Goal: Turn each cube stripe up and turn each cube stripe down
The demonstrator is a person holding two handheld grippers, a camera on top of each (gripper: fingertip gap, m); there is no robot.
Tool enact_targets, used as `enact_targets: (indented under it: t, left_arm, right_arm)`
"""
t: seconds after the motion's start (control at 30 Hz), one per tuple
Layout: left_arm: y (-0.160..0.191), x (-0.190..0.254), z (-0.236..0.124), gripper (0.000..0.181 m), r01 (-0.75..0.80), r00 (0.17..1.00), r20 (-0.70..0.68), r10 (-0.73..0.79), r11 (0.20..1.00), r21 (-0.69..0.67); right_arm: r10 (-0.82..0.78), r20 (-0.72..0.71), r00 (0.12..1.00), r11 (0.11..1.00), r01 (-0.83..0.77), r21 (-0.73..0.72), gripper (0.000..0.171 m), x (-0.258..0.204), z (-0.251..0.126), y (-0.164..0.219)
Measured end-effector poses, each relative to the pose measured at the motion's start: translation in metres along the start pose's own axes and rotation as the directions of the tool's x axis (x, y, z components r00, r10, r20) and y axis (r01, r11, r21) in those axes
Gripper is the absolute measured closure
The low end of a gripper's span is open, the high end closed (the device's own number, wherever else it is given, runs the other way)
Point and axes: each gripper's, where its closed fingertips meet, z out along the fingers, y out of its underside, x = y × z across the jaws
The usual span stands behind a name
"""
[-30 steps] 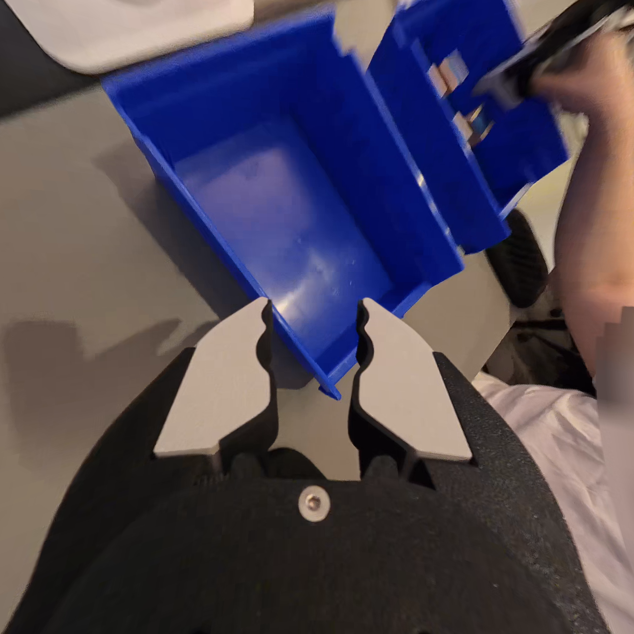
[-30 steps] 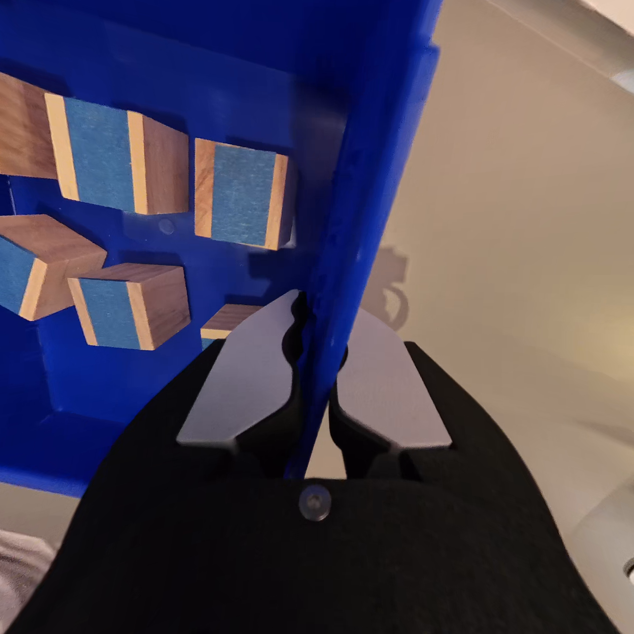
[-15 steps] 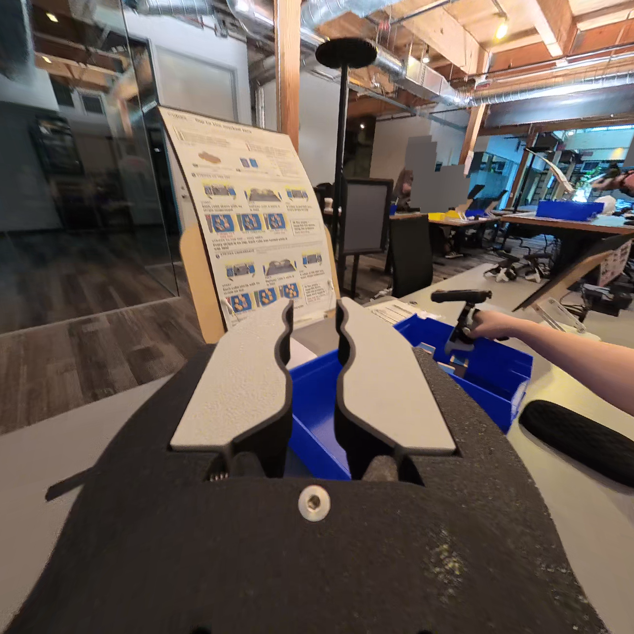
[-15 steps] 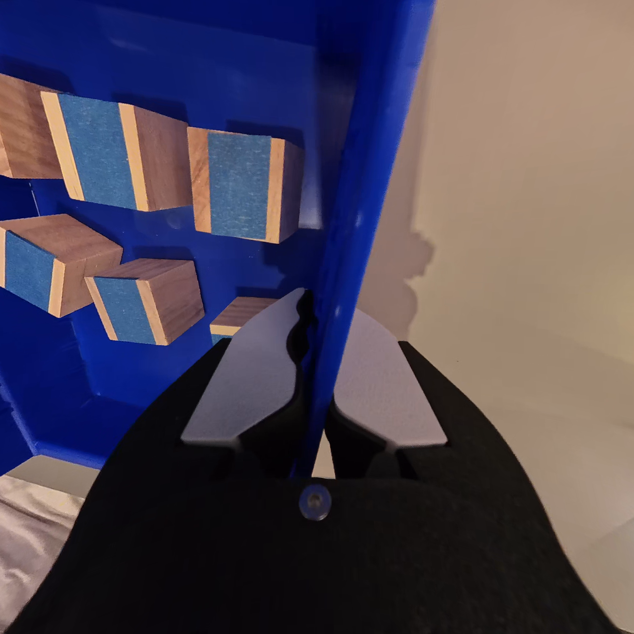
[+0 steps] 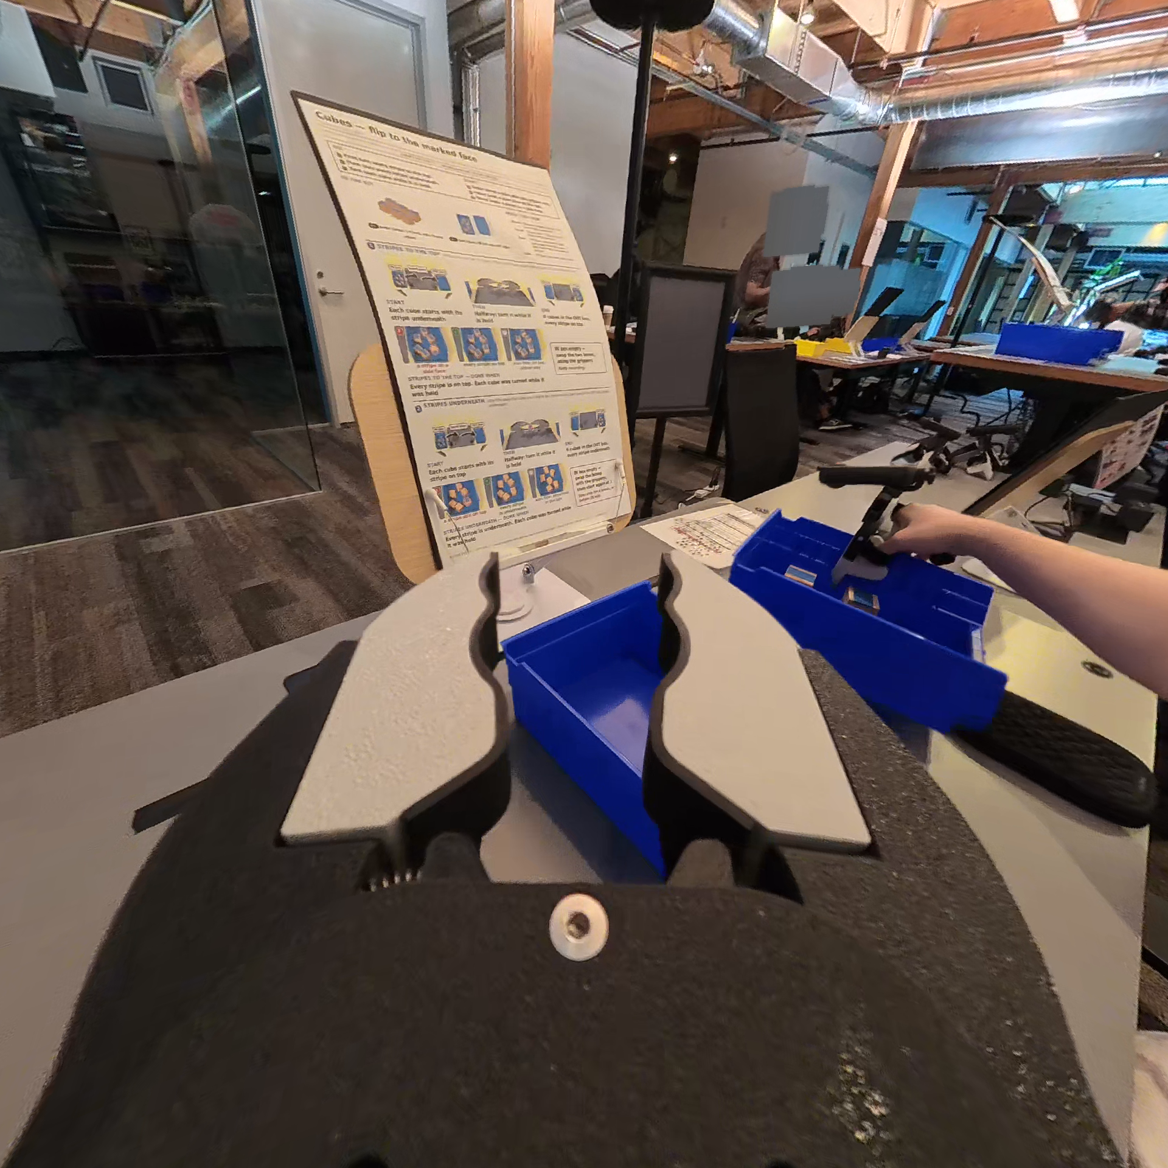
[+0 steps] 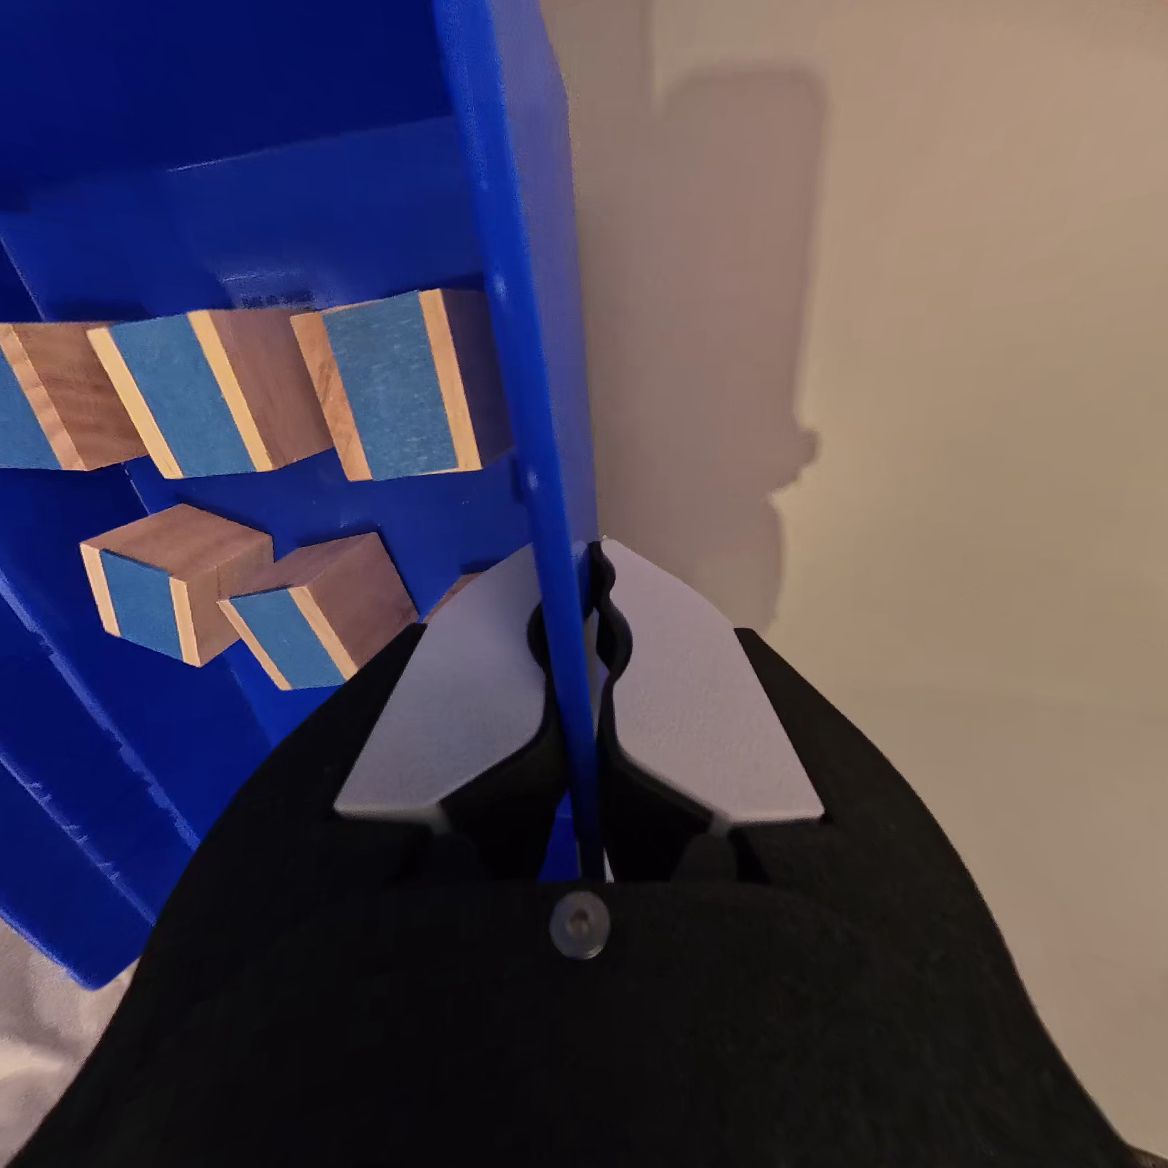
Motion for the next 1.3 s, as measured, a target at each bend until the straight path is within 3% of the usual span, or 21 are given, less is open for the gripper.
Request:
enact_targets:
  t: [0.27, 0.43, 0.53, 0.7, 0.97, 1.13, 1.3]
  left_arm:
    - [-0.004, -0.004, -0.007, 0.132, 0.026, 1.000, 0.007, -0.026, 0.999, 0.021]
    - [-0.004, -0.004, -0.014, 0.134, 0.051, 0.999, 0.006, -0.051, 0.999, 0.017]
    - [-0.001, -0.007, -0.020, 0.134, 0.047, 0.997, 0.055, -0.047, 0.999, -0.006]
    - [-0.006, -0.002, -0.040, 0.137, 0.010, 0.992, 0.128, -0.009, 1.000, -0.007]
    - [-0.014, 0.017, -0.081, 0.137, -0.055, 0.979, 0.195, 0.049, 0.998, 0.022]
    - [-0.009, 0.016, -0.094, 0.137, -0.055, 0.975, 0.215, 0.054, 0.998, -0.002]
    - [-0.011, 0.012, -0.105, 0.137, -0.036, 0.979, 0.202, 0.029, 0.999, 0.034]
  right_arm:
    - [-0.093, -0.061, 0.994, 0.994, 0.089, -0.060, 0.166, -0.045, -0.063, -0.016]
    - [-0.218, -0.074, 0.973, 0.976, 0.217, -0.019, 0.166, -0.130, -0.101, -0.057]
    - [-0.317, -0.081, 0.945, 0.948, 0.316, -0.024, 0.166, -0.199, -0.104, -0.082]
    - [-0.486, -0.048, 0.873, 0.874, 0.484, -0.043, 0.166, -0.330, -0.074, -0.114]
    - [-0.625, 0.101, 0.774, 0.772, 0.632, -0.069, 0.166, -0.514, 0.010, -0.131]
    - [-0.658, 0.148, 0.738, 0.734, 0.673, -0.096, 0.166, -0.582, 0.058, -0.129]
    - [-0.655, 0.152, 0.741, 0.726, 0.672, -0.146, 0.166, -0.604, 0.097, -0.127]
